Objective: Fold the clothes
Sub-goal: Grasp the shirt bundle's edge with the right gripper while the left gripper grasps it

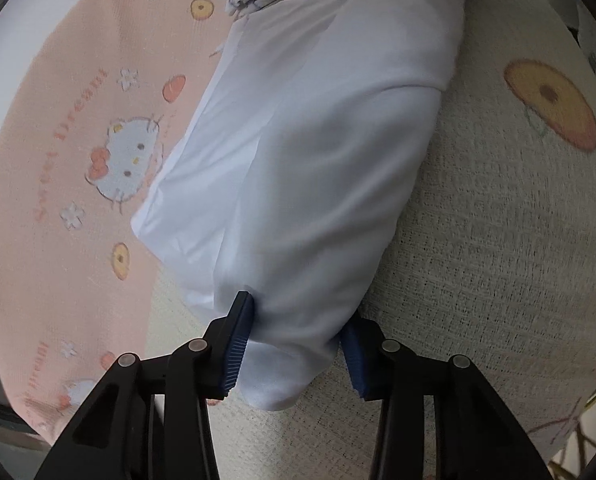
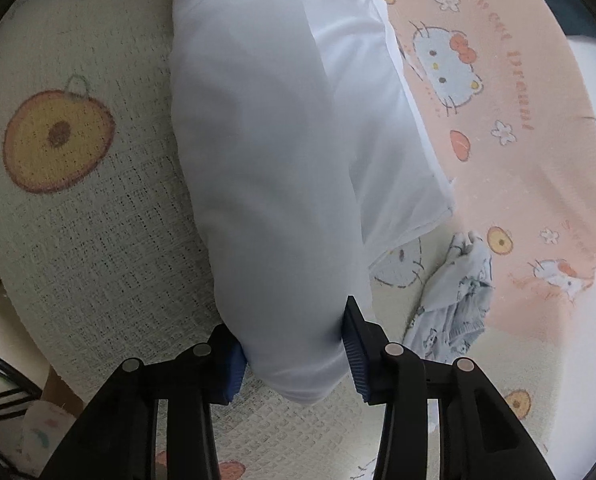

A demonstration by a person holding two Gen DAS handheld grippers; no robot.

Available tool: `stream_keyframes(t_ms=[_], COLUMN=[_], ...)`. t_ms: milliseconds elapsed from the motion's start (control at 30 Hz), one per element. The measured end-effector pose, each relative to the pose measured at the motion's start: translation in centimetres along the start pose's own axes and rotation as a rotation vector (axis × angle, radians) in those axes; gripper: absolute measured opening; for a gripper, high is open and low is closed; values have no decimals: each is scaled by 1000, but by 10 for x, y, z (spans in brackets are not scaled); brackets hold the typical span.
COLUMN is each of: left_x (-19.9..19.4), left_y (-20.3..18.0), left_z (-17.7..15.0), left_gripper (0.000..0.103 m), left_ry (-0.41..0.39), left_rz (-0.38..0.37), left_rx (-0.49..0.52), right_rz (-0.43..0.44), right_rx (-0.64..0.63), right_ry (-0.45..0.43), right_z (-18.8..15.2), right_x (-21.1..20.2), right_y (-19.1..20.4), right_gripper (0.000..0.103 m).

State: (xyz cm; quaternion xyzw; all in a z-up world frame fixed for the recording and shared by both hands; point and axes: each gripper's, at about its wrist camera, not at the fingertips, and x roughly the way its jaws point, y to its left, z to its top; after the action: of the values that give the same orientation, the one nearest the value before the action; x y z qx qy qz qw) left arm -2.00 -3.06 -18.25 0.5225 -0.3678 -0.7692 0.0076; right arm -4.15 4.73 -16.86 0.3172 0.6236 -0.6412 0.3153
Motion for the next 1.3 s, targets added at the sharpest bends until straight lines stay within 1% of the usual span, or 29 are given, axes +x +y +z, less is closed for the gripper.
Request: stream_keyframes(t_ms=[133, 267, 433, 633, 733, 800, 900, 1033, 1100, 1167, 1300], left_x=[2, 2, 6, 18, 22, 23, 23, 23, 23, 25, 31], left_y=[19, 34, 55, 89, 102, 109, 115, 124, 129, 136, 151], left_z=[9, 16, 20, 24, 25, 25, 26, 25, 26, 26, 26], left_gripper=[39, 40, 40, 40, 40, 40, 40, 40, 41, 41, 41], left_ry=[42, 85, 114, 169, 186, 194, 192, 190, 184, 181, 166], left_rz=[-132, -253, -383, -560, -621, -642, -642, -640, -630, -617, -603], left_rx=[-66, -107, -181, -353, -424, -462, -492, -538, -566, -601, -681], right_rz=[79, 207, 329, 475, 548, 596, 610, 596, 587, 576, 534], right_rx=[-39, 15, 151, 315, 398, 453, 509, 532, 557, 598, 708], right_ry=[-15, 11, -18, -52, -70, -82, -107, -117, -125, -127, -93], right_z=[2, 7, 4, -1, -3, -5, -8, -9, -4, -3, -4], right_x=[2, 6, 10, 15, 18, 19, 24, 31, 41, 48, 60], right_y=[-12, -35, -65, -101, -119, -131, -145, -153, -162, -169, -181], right_gripper=[43, 43, 43, 43, 43, 43, 43, 43, 43, 43, 43])
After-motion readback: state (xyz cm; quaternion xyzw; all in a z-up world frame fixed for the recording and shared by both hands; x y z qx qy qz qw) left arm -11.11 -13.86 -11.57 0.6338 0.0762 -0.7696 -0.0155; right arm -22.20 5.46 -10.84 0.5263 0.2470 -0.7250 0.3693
